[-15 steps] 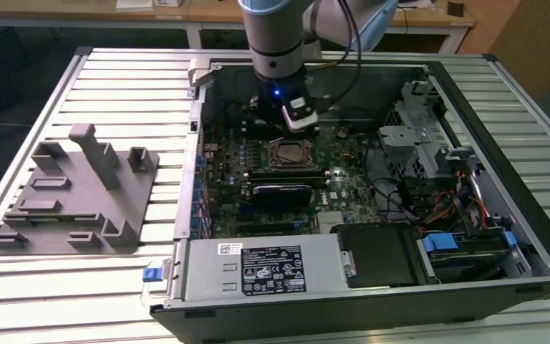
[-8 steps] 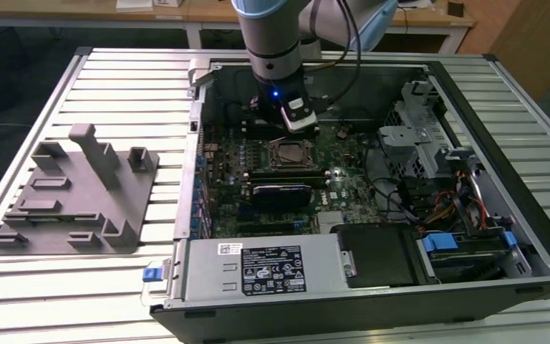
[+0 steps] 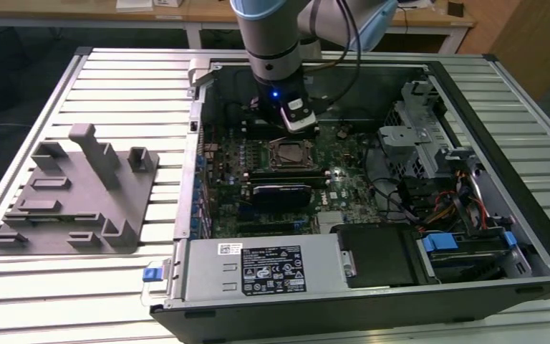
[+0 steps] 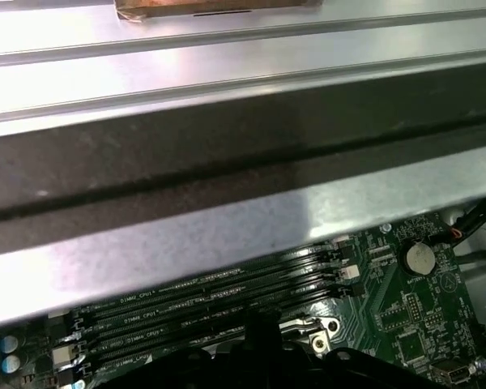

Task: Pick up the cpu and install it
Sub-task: 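Install the first cpu locking lever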

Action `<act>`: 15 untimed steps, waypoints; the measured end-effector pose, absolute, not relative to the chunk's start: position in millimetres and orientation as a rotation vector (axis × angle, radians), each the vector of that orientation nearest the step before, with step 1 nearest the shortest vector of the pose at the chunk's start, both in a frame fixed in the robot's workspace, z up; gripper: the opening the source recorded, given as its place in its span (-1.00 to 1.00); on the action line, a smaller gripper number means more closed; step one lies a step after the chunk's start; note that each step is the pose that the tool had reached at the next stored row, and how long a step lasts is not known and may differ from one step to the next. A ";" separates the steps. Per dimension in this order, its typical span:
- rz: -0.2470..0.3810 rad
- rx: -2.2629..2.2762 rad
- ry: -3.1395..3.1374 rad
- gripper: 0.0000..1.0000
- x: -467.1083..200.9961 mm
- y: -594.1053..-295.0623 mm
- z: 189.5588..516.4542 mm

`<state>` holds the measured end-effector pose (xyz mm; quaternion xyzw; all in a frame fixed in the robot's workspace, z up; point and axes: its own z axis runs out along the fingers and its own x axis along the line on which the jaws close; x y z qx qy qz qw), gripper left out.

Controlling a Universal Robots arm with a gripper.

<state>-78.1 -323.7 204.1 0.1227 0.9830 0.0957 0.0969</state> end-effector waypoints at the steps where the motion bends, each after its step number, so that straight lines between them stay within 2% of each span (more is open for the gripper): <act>1: 0.283 0.369 2.909 -0.79 -78.3 -323.7 203.4; 15: 0.313 0.432 2.893 -0.79 -80.9 -323.7 198.2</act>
